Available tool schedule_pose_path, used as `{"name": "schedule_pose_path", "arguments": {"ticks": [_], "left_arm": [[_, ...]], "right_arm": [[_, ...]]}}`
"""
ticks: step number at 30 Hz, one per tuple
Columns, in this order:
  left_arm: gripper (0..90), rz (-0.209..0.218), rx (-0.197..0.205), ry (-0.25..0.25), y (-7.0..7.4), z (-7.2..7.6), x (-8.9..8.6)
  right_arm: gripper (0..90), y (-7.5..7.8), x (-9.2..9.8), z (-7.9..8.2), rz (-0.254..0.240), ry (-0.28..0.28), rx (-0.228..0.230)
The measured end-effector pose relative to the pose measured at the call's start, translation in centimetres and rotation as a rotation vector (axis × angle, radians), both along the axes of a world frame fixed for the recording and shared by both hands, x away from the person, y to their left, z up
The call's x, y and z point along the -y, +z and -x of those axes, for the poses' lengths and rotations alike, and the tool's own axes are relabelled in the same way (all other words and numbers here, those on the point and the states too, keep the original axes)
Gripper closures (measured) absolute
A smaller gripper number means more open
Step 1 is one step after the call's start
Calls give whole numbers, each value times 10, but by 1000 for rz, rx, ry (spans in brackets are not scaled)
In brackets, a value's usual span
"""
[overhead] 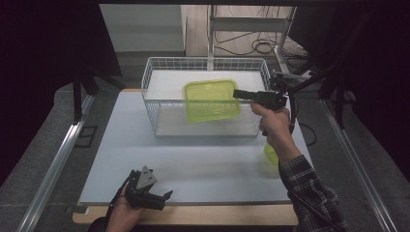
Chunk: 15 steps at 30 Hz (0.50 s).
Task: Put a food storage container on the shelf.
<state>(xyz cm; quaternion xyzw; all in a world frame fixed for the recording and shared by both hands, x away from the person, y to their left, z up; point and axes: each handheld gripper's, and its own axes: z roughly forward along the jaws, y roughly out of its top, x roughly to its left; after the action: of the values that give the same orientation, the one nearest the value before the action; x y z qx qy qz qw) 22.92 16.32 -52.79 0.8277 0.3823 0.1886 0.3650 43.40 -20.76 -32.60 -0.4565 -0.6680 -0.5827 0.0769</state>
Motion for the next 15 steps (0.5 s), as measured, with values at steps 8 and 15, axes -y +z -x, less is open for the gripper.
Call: {"name": "schedule_pose_path", "arguments": {"ticks": [8, 15], "left_arm": [[11, -4, 0, -3, 0, 0, 0], [11, -16, -6, -7, -1, 0, 1]], "right_arm": [[805, 9, -6, -10, 12, -24, 13], [805, 14, -10, -19, 19, -53, 23]]}}
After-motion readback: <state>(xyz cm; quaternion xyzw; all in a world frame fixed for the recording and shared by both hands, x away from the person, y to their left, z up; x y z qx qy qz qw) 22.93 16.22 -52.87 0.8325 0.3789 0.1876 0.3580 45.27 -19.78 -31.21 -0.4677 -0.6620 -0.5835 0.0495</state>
